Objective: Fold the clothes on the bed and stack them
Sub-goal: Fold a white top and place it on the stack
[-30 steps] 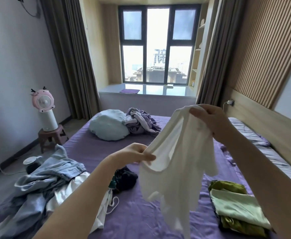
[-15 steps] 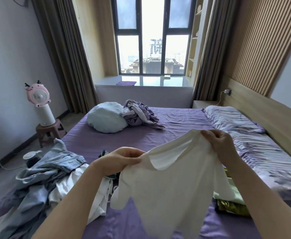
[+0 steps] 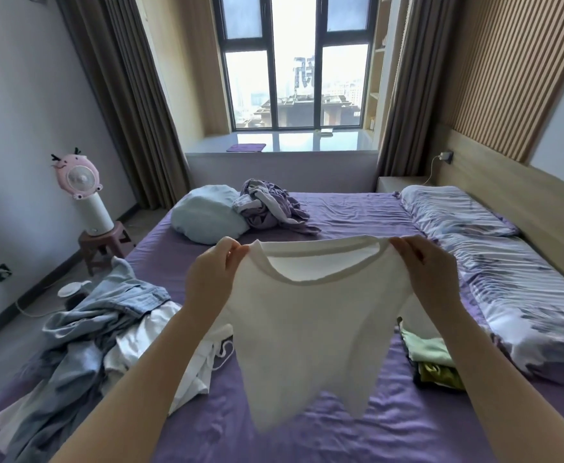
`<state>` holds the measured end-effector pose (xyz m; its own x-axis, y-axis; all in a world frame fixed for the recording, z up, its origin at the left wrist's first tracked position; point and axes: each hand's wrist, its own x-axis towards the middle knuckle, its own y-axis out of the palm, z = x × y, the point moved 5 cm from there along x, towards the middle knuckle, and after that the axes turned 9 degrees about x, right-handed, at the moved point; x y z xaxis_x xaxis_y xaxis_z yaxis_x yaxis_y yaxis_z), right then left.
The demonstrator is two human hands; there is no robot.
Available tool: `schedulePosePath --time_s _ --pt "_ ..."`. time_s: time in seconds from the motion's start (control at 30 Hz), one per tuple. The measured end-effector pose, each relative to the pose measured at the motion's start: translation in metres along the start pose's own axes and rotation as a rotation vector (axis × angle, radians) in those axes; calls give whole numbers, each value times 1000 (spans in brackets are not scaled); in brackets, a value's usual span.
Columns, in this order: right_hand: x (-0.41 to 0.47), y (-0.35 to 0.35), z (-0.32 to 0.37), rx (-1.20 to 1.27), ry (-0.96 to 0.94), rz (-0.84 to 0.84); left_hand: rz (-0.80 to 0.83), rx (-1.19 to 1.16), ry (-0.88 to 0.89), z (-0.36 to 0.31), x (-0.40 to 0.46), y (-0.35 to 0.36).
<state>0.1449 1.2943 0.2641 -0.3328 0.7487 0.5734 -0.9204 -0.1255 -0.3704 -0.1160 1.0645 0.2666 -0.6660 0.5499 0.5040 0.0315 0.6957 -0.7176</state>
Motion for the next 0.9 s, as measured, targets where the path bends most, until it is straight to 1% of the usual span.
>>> schedulePosePath --time_s 0.07,0.17,0.23,0.3,0.47,0.57,0.63,0.7,0.8,0.87,0.9 --pt "-6 -4 -5 23 14 11 22 105 51 -3 -3 -6" --pt "-18 -10 -17 137 74 120 46 56 33 -2 -8 -16" --pt "-25 -10 -23 176 114 208 50 43 18 -1 -14 -23" --pt "-27 -9 -26 208 139 261 74 32 7 -2 -17 -29" --pt "-17 -3 -26 363 191 306 92 16 4 -4 -6 -38" --pt "-12 5 -31 439 225 324 117 -21 11 0 5 -28" --pt "-16 20 -41 483 279 363 203 -40 4 12 10 -9" --pt "-29 42 -62 468 335 429 340 -24 -26 34 9 24" --pt "-68 87 -112 351 460 592 598 72 -65 81 -10 98" --pt "-103 116 -155 242 565 700 799 84 -132 118 -38 156" --pt "-119 130 -176 184 613 735 874 78 -170 135 -53 184"
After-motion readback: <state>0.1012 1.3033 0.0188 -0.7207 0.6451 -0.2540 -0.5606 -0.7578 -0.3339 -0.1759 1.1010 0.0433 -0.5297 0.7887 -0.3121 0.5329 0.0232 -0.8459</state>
